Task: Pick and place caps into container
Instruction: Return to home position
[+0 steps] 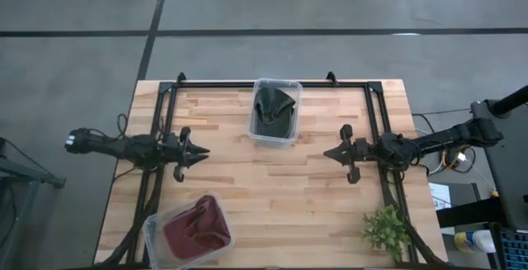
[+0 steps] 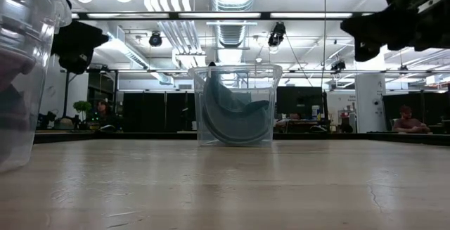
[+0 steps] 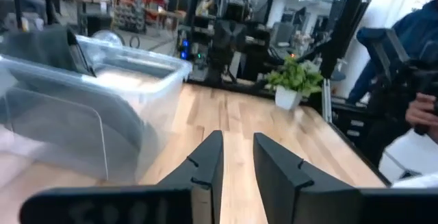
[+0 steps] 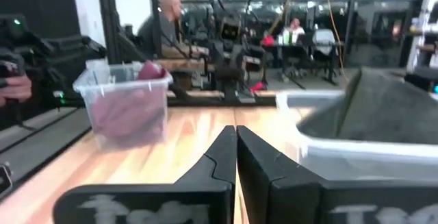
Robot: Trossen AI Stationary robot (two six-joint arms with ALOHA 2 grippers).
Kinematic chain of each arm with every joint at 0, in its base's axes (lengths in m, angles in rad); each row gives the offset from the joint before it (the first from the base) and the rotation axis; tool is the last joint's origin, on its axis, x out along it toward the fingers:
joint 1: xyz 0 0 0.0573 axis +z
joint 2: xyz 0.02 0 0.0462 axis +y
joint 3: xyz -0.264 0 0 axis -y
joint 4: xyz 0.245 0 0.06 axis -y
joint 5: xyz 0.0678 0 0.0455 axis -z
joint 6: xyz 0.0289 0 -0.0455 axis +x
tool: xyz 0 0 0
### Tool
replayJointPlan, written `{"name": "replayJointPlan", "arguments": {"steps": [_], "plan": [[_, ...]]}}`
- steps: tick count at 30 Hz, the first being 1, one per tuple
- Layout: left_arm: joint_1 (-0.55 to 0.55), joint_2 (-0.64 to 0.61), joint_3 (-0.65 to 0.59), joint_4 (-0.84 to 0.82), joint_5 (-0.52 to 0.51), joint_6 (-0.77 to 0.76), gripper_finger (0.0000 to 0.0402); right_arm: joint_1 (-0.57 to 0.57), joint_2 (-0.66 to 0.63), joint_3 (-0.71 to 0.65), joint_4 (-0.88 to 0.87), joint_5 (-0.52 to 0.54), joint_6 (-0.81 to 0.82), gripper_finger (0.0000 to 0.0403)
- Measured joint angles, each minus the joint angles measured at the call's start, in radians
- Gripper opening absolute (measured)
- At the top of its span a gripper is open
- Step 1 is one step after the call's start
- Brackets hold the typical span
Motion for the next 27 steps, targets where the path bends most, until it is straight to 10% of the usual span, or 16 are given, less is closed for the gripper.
{"name": "replayJointPlan", "arguments": {"steps": [27], "plan": [[0.062,-0.061,-0.005,-0.039,0.028,0.067,0.0060,-0.022,-0.527,0.000,-0.550,0.006,0.067,0.0009]]}}
